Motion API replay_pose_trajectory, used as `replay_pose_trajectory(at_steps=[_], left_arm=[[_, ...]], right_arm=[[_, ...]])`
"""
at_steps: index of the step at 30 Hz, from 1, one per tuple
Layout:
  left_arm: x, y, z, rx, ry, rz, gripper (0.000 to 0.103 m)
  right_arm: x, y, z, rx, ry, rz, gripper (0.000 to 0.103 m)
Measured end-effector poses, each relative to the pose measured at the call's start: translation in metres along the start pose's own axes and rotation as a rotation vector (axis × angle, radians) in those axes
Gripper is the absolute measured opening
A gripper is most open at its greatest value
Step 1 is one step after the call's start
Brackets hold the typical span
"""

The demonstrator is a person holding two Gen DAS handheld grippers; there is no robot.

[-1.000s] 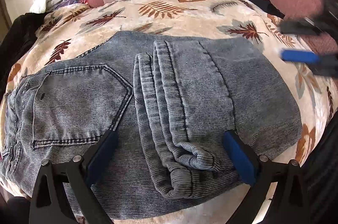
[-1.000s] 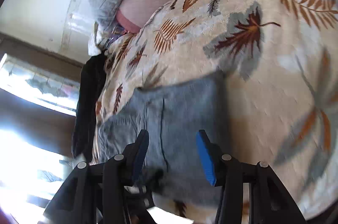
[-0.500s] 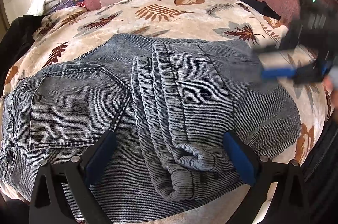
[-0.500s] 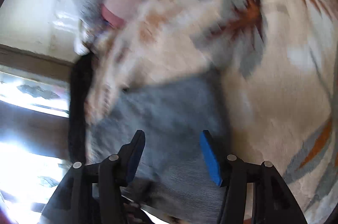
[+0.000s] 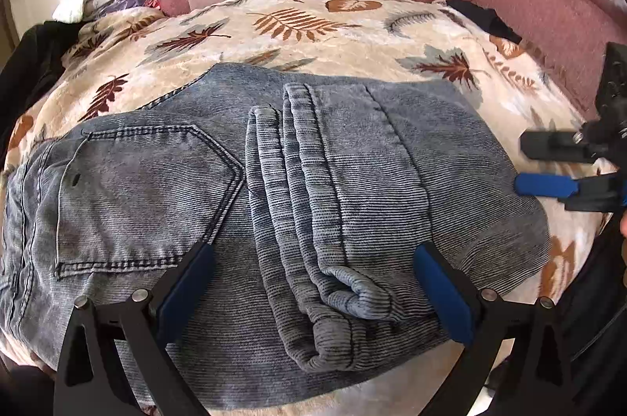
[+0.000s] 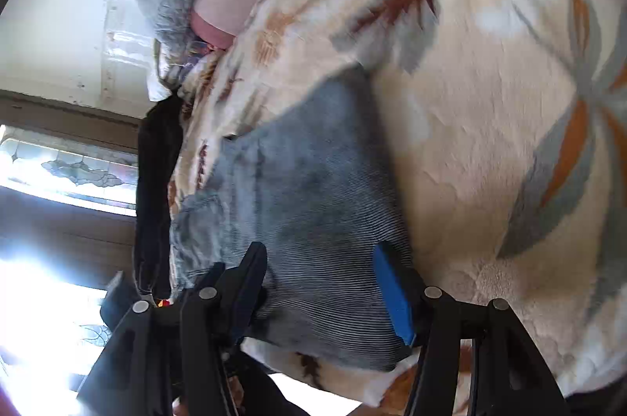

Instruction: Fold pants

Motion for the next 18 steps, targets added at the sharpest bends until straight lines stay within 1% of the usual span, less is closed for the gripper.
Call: replay_pose_trajectory(at_steps=[1,2,3,4,5,6,7,8,9,10,11,12,14,15,16,18], left_arm=[[-0.003,0.001,0.002,-0.015,-0.007,-0.005,0.101],[-0.009,0.004,0.005,-0.036,-0.026,-0.004,0.101],[-0.014,0.006,0.008,-0.051,-0.048,0.0,0.101],[-0.019,0.008,0.01,-0.064,-0.067,0.005,0.101],[-0.021,0.009,0.009,-0.074,-0.073,0.009,0.101],[-0.017,0.008,0.006,-0.068,-0.052,0.01,0.101],[-0.009,0.005,-0.001,-0.039,0.002,0.012,0.101],[0.001,0.003,-0.009,0.019,0.047,0.038,0.103],[-0.001,0.002,-0.008,0.036,0.01,0.049,0.103],[-0.005,0.001,-0.006,0.033,0.0,0.057,0.102],[-0.009,0.0,-0.003,0.018,0.01,0.051,0.102],[-0.015,0.0,0.0,0.003,-0.007,0.035,0.102],[-0.029,0.002,0.006,-0.024,-0.071,0.016,0.102],[-0.033,0.005,0.006,-0.037,-0.081,0.015,0.102],[-0.036,0.009,0.006,-0.054,-0.082,0.013,0.102],[-0.046,0.023,0.005,-0.115,-0.094,0.008,0.102]], right_arm=[[-0.003,0.006,0.0,-0.012,-0.003,0.025,0.061],[-0.003,0.007,-0.003,-0.02,0.001,0.03,0.061],[0.001,0.004,-0.005,-0.022,0.006,0.012,0.063],[0.007,-0.006,-0.011,-0.025,0.023,-0.026,0.066],[0.015,-0.014,-0.016,-0.011,0.038,-0.025,0.066],[0.013,-0.016,-0.015,0.007,0.009,0.002,0.066],[0.011,-0.015,-0.013,0.013,0.01,0.006,0.066],[0.009,-0.013,-0.012,0.012,0.011,0.005,0.066],[0.005,-0.01,-0.01,0.011,0.005,0.002,0.066],[0.003,-0.007,-0.009,0.007,-0.003,0.001,0.066],[0.001,-0.004,-0.01,-0.002,-0.013,0.003,0.066],[-0.001,-0.002,-0.01,-0.016,-0.022,0.009,0.066],[0.002,-0.006,-0.017,-0.035,-0.005,0.004,0.067],[0.002,-0.013,-0.019,-0.029,0.01,-0.003,0.068],[0.003,-0.017,-0.019,-0.008,0.003,0.01,0.067],[-0.003,-0.013,-0.015,-0.012,-0.001,0.0,0.067]])
Point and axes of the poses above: each gripper's, at about its wrist camera, not at the fingertips, and x roughly the way its jaws point, y to its left, z to its top, the point moved 6 cm from there along x, roughly the way its jaws point, and after that the axes turned 10 degrees about -y, right-handed, at the moved point
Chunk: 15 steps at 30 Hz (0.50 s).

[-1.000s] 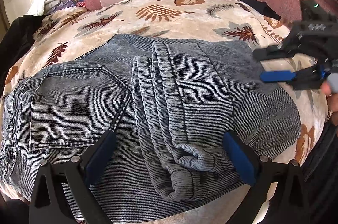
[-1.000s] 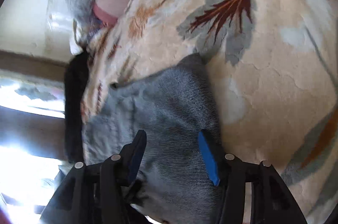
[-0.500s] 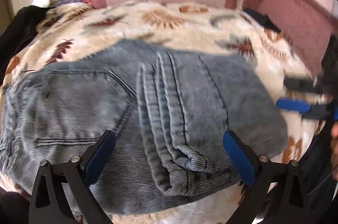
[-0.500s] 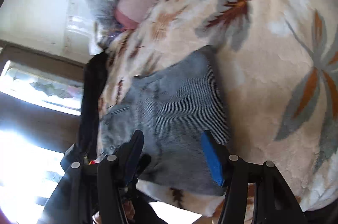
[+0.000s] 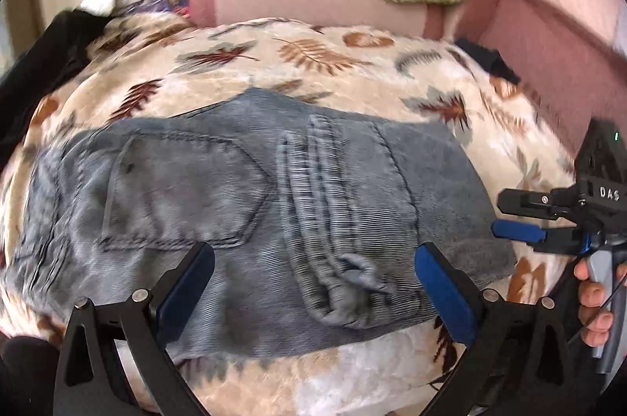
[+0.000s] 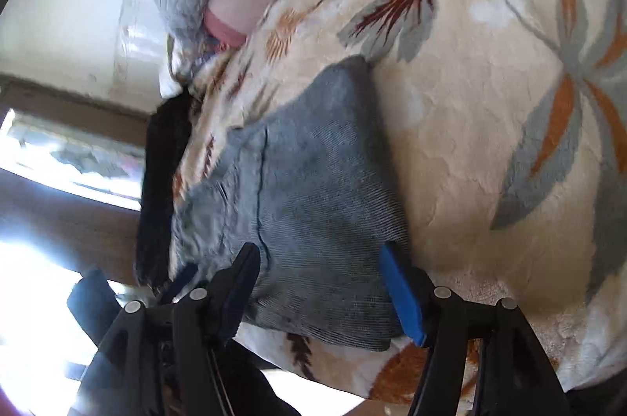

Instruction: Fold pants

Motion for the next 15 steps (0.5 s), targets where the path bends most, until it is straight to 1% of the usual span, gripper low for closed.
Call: replay_pose_trajectory(at_steps=[2,3,5,7,8,11,12,13,15], left_arm=[[-0.013,0.021,0.005,-0.076,-0.034,0.017,0.102],[-0.02,0.034,0.007,-0.118,-0.053,0.033,0.102],[-0.028,0.051,0.009,-0.172,-0.064,0.053,0.102],[-0.036,0.069,0.01,-0.23,-0.084,0.077,0.102],[-0.039,0.079,0.01,-0.261,-0.096,0.087,0.102],[-0.04,0.097,0.011,-0.308,-0.108,0.107,0.102],[-0.039,0.1,0.011,-0.313,-0.106,0.109,0.102],[-0.038,0.103,0.01,-0.323,-0.105,0.108,0.102],[-0.04,0.105,0.006,-0.329,-0.11,0.1,0.102]], right_arm=[[-0.005,0.013,0.003,-0.038,-0.028,-0.014,0.067],[-0.008,0.026,0.002,-0.073,-0.028,0.006,0.067],[-0.006,0.052,-0.006,-0.141,0.0,0.043,0.067],[0.0,0.078,-0.019,-0.256,0.023,0.039,0.067],[0.007,0.095,-0.031,-0.354,0.039,0.025,0.067],[0.028,0.124,-0.061,-0.562,0.086,-0.023,0.066],[0.035,0.128,-0.07,-0.618,0.104,-0.041,0.057],[0.041,0.13,-0.077,-0.672,0.114,-0.067,0.051],[0.056,0.133,-0.089,-0.778,0.125,-0.134,0.051]])
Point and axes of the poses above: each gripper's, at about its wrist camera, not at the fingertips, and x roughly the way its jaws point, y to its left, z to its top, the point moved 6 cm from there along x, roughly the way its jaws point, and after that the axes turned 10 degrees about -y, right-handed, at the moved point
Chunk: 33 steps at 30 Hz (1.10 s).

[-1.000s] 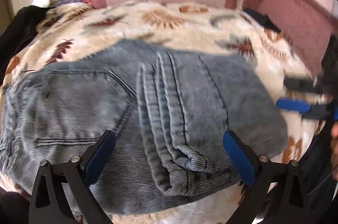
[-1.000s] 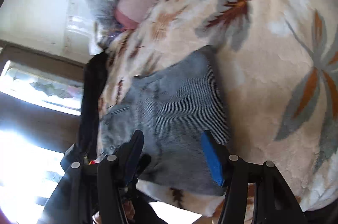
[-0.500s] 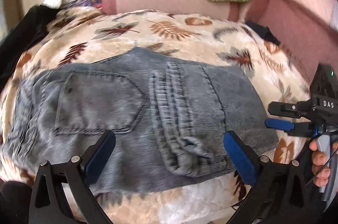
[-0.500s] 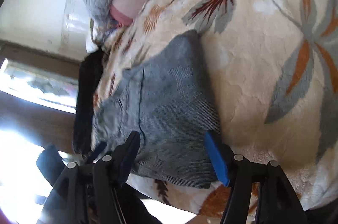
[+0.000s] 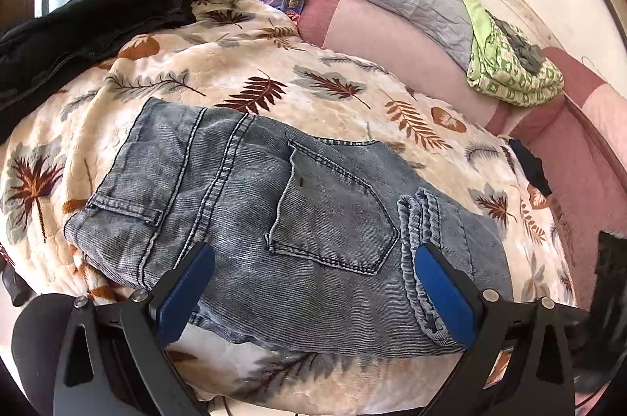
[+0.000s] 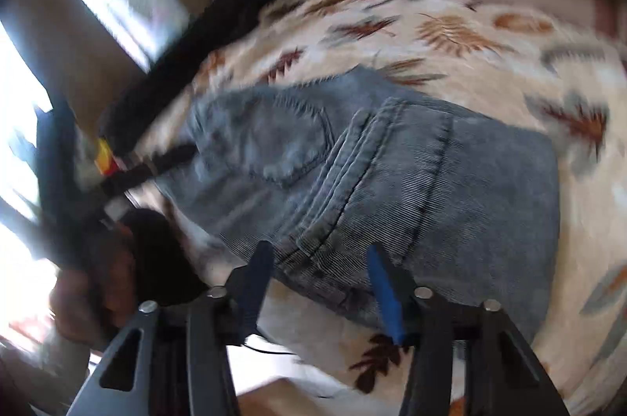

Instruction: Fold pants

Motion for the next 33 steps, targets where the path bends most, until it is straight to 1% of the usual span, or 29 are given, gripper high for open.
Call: replay_pose_trajectory(at_steps=[1,2,4,7,8,10,13,15,16,18,19,20,23,24,26,28,30,31,33], left_arm=[[0.0,0.001,-0.001,0.001,0.001,-0.004,0.102],[0.001,0.001,-0.003,0.003,0.001,-0.009,0.102],[0.003,0.0,-0.006,0.005,0.006,-0.02,0.102],[0.004,0.001,-0.007,-0.004,0.012,-0.029,0.102],[0.005,0.002,-0.007,-0.007,0.014,-0.033,0.102],[0.004,0.004,-0.007,-0.009,0.013,-0.033,0.102],[0.003,0.007,-0.005,-0.017,0.003,-0.029,0.102],[0.002,0.009,-0.003,-0.028,-0.001,-0.026,0.102],[0.002,0.01,-0.002,-0.031,-0.003,-0.024,0.102],[0.003,0.007,-0.002,-0.033,-0.002,-0.028,0.102],[0.004,0.004,-0.001,-0.028,0.004,-0.035,0.102],[0.004,0.001,-0.001,-0.022,0.006,-0.039,0.102],[0.0,-0.016,0.004,0.024,0.0,-0.059,0.102],[0.001,-0.024,0.006,0.038,0.002,-0.07,0.102],[0.007,-0.042,0.008,0.058,0.026,-0.111,0.102],[0.014,-0.064,0.01,0.071,0.046,-0.156,0.102],[0.023,-0.08,0.009,0.113,0.073,-0.162,0.102],[0.031,-0.087,0.005,0.151,0.097,-0.148,0.102],[0.057,-0.097,-0.013,0.278,0.202,-0.053,0.102]], right_arm=[[0.004,0.002,-0.001,-0.024,0.006,-0.011,0.044],[0.007,0.003,-0.004,-0.045,0.008,-0.027,0.039],[0.008,0.003,-0.007,-0.08,0.013,-0.042,0.022],[0.013,0.001,-0.008,-0.093,0.025,-0.066,0.014],[0.016,0.001,-0.004,-0.088,0.027,-0.063,0.013],[0.009,0.008,0.001,-0.086,0.013,-0.046,0.011],[-0.011,0.015,0.008,-0.077,-0.037,-0.022,0.011],[-0.023,0.025,0.008,-0.117,-0.045,-0.005,0.011],[-0.021,0.026,0.004,-0.124,-0.032,0.002,0.011],[-0.002,0.022,-0.012,-0.111,0.022,0.029,0.011],[0.007,0.017,-0.018,-0.087,0.043,0.037,0.014],[0.015,0.013,-0.025,-0.051,0.069,0.061,0.015],[0.012,0.013,-0.026,-0.052,0.038,0.096,0.018],[0.012,0.012,-0.027,-0.025,0.036,0.123,0.024],[0.01,0.007,-0.026,0.027,0.02,0.154,0.027],[0.008,0.004,-0.028,0.087,-0.003,0.191,0.034],[0.003,0.001,-0.033,0.138,-0.024,0.213,0.037],[0.001,0.001,-0.035,0.149,-0.032,0.216,0.039],[-0.007,0.0,-0.04,0.169,-0.035,0.228,0.044]])
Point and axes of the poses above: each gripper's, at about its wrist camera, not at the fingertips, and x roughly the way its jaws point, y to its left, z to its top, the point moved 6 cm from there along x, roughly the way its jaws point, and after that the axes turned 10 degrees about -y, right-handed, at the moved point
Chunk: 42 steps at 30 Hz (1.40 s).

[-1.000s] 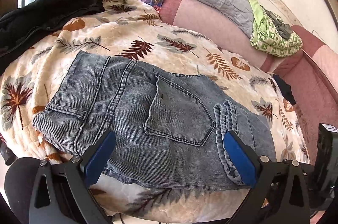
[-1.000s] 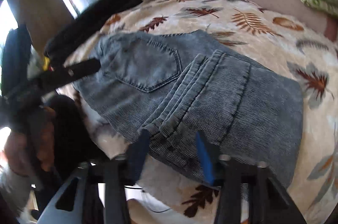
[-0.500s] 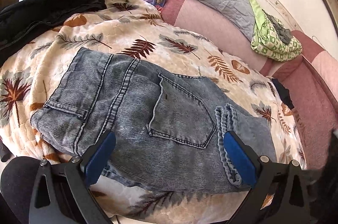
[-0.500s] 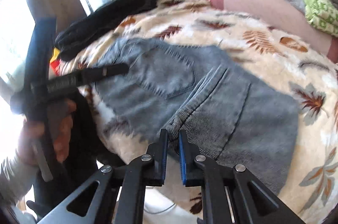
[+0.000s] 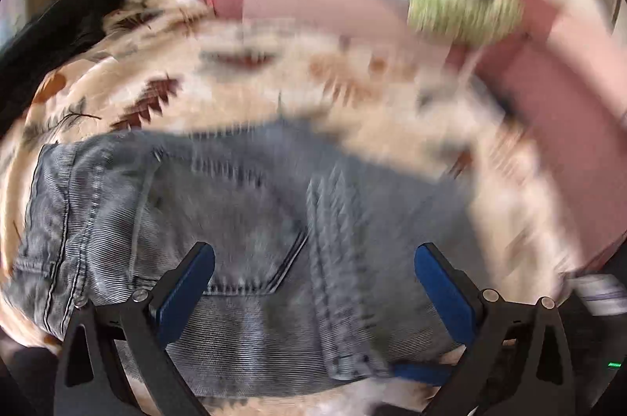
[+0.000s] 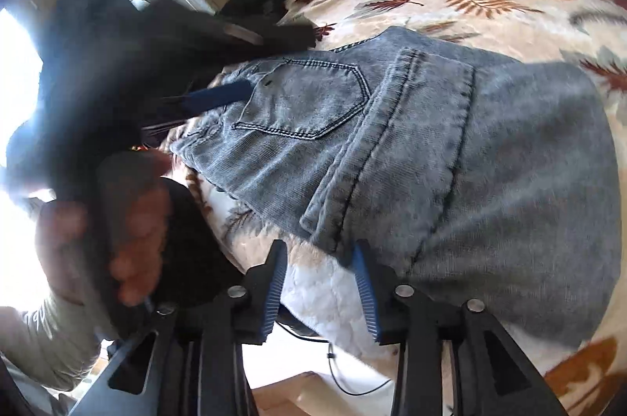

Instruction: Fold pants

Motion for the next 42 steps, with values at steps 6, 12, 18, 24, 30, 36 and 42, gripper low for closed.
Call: replay_pose_trajectory(at_steps=[6,12,18,24,30,36,42], left_arm=[[0.028,-0.006,-0.03,0.16,0.083,0.128,0.102],[0.026,-0.005,-0.032,0.171,0.07,0.124,0.102],[0.027,-0.005,-0.033,0.167,0.068,0.122,0.102],[0.028,-0.004,-0.033,0.163,0.062,0.111,0.103],[0.024,-0.003,-0.03,0.142,0.044,0.086,0.103],[-0.042,0.04,-0.002,-0.083,-0.13,0.017,0.103],[-0.1,0.151,-0.017,-0.564,-0.252,0.033,0.103]], right_arm=[[-0.056,-0.018,-0.002,0.116,-0.044,0.041,0.048],[-0.09,-0.091,0.071,0.358,-0.189,0.035,0.062],[-0.024,-0.16,0.119,0.539,-0.136,0.039,0.063],[-0.021,-0.172,0.106,0.617,-0.122,-0.04,0.057],[-0.022,-0.153,0.075,0.57,-0.08,-0.035,0.071],[-0.034,-0.139,0.079,0.508,-0.103,-0.071,0.069],[-0.033,-0.098,0.082,0.413,-0.09,-0.029,0.069]])
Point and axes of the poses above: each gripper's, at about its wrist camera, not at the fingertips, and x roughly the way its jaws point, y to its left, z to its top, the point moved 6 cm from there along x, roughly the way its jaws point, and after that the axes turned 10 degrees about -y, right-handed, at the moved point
